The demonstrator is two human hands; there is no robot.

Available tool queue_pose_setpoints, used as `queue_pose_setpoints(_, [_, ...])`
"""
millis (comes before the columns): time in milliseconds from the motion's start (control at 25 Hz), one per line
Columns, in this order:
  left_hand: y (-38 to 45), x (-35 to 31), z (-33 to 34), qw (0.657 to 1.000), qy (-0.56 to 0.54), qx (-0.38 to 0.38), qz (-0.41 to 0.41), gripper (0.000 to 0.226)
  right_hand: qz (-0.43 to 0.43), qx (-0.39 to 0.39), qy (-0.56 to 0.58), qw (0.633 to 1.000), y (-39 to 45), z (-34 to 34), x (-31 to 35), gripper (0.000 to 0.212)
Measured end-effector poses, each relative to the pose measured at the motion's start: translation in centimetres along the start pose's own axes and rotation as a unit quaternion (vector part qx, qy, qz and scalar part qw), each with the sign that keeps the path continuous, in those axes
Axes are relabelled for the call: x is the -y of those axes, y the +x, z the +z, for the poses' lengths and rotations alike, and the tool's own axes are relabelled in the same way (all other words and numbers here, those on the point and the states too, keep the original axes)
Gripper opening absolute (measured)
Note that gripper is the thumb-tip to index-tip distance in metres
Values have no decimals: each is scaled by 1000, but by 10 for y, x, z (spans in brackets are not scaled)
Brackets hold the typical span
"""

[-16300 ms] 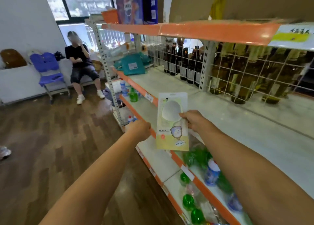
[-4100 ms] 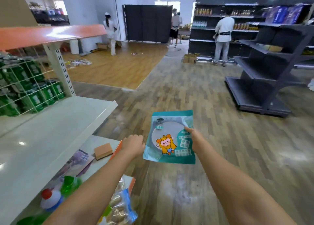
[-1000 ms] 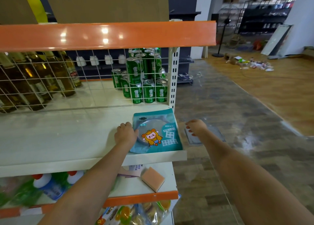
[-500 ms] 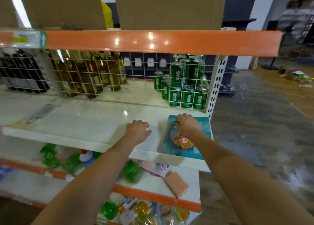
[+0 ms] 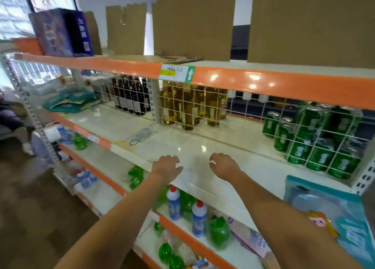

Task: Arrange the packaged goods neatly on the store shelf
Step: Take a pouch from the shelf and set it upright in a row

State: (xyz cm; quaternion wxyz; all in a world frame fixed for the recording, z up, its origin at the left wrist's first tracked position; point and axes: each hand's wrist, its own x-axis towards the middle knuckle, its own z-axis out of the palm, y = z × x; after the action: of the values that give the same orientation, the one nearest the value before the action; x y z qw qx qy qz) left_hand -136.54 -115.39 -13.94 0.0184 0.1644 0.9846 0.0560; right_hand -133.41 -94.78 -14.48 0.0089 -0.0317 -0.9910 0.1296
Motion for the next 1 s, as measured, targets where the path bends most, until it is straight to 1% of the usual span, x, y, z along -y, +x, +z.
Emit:
queue_pose_setpoints(120, [6,71,-18,999,4,-13,-49,42,-38,8,0,999,42,9,66,40])
queue_pose_setpoints(240, [9,136,-36,996,9,-43,-71,43,-80,0,16,997,80,15,133,39])
queue_pose_setpoints(320, [11,168,-43,995,13,-41,-90,45,-105,-4,22,994,100,22,168,38])
queue_pose_setpoints(440, [14,218,-41,991,10,-34,-128,45,-137,19,17,990,128,47,217,39])
queue_pose_setpoints(600, [26,274,-26,986,7,-22,-167,45,-175,55,-4,983,165,79,266,37])
queue_pose_setpoints(760, [55,324,-32,976,6,-44,-213,45,-221,85,-15,971,227,94,303,35])
queue_pose_setpoints(1000, [86,388,-42,958,-17,-66,-278,43,-270,87,-2,959,305,105,364,35])
